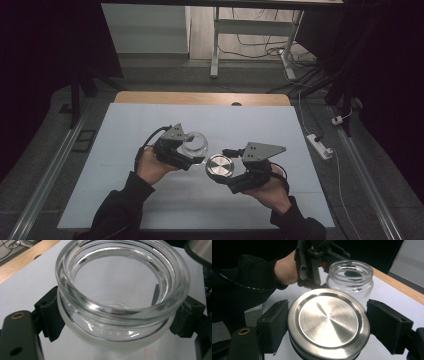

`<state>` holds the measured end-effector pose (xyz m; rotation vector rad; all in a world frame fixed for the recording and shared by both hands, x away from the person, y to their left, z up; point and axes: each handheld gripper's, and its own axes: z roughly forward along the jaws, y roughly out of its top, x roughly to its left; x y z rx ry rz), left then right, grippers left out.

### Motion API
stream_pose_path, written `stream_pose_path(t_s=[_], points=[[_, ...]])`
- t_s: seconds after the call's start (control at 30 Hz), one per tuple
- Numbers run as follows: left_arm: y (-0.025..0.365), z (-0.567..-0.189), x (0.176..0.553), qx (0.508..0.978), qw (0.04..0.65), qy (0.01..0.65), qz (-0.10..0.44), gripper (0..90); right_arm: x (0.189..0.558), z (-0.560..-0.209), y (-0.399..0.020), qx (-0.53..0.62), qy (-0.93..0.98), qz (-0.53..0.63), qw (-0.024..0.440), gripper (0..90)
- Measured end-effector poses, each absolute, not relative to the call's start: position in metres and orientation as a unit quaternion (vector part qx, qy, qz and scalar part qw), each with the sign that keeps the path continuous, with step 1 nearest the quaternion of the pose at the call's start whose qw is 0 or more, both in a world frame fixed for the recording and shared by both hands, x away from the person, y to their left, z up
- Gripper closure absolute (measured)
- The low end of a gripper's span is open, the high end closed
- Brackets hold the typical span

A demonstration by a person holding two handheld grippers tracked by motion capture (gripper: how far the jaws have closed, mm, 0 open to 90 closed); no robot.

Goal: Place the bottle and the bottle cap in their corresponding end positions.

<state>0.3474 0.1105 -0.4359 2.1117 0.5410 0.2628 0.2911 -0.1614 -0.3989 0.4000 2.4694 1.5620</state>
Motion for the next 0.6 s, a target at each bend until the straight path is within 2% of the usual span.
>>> stream_pose_path(t_s=[0.6], points=[[0.094, -0.436, 0.372, 0.851, 0.462, 0.223, 0.114, 15.8, 0.280, -0.425, -0.166, 0.139, 0.838, 0.519, 0.091, 19.6]])
